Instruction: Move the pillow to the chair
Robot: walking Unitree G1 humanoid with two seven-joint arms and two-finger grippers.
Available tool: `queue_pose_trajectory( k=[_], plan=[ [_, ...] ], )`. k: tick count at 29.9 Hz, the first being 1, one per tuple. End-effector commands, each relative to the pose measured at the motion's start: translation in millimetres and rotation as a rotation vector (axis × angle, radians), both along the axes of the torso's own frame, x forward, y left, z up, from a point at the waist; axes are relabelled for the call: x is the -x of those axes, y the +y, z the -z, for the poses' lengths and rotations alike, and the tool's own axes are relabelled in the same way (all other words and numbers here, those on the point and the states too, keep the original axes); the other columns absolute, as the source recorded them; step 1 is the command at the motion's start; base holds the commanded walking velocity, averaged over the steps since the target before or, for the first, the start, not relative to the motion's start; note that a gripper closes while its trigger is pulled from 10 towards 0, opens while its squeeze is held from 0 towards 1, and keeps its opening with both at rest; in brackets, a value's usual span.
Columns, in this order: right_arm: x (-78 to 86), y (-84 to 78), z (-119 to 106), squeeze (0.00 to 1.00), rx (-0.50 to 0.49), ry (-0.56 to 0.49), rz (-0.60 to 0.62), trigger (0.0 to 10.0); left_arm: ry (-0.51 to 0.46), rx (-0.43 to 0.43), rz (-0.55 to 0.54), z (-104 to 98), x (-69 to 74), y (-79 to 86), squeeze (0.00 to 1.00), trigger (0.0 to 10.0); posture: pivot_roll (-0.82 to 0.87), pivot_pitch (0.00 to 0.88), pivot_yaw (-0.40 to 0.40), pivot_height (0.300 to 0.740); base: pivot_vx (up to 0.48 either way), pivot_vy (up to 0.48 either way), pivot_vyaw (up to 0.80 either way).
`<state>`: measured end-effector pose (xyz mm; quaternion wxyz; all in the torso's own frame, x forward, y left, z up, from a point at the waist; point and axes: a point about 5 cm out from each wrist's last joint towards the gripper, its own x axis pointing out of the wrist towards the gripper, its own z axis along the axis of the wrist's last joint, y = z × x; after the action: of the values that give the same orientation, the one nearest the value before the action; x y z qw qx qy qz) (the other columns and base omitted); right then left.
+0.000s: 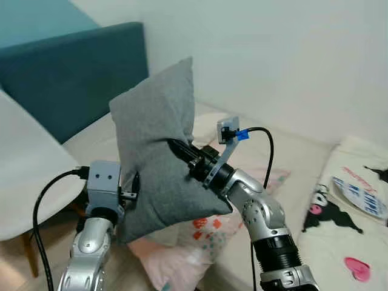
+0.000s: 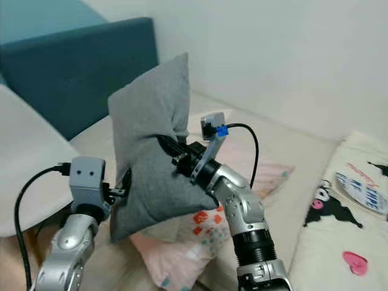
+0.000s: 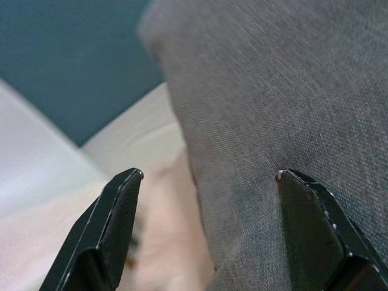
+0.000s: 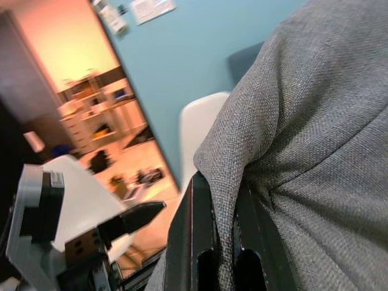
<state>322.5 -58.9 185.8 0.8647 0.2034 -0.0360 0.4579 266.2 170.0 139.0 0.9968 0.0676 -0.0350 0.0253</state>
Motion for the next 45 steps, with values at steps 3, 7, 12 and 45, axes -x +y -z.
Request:
queue_pose_trajectory(
  k=[3, 7, 12, 45],
  plan=[
    [9.0, 7.6, -13.3, 0.0, -0.033, -0.075, -0.079, 0.0, 0.01, -0.019, 0.009, 3.1, -1.1, -0.9, 0.0, 10.0, 0.01, 0.0, -0.054, 0.74, 0.0, 0.0, 0.8],
    [11.0, 7.7, -4.4, 0.0, -0.016, -0.056, -0.097, 0.0, 0.018, -0.016, 0.012, 4.4, -1.4, -1.5, 0.0, 10.0, 0.01, 0.0, -0.053, 0.74, 0.0, 0.0, 0.8],
    [10.0, 5.7, 5.5, 0.0, 0.01, -0.036, -0.089, 0.0, 0.029, -0.006, 0.038, 6.2, -1.6, -4.0, 0.0, 10.0, 0.01, 0.0, -0.053, 0.74, 0.0, 0.0, 0.8],
    [13.3, -6.7, 46.3, 0.0, 0.194, 0.007, -0.057, 0.0, 0.081, 0.206, 0.062, 21.2, -2.2, 7.5, 0.0, 10.0, 0.0, 0.0, -0.06, 0.74, 0.0, 0.0, 0.8]
  ],
)
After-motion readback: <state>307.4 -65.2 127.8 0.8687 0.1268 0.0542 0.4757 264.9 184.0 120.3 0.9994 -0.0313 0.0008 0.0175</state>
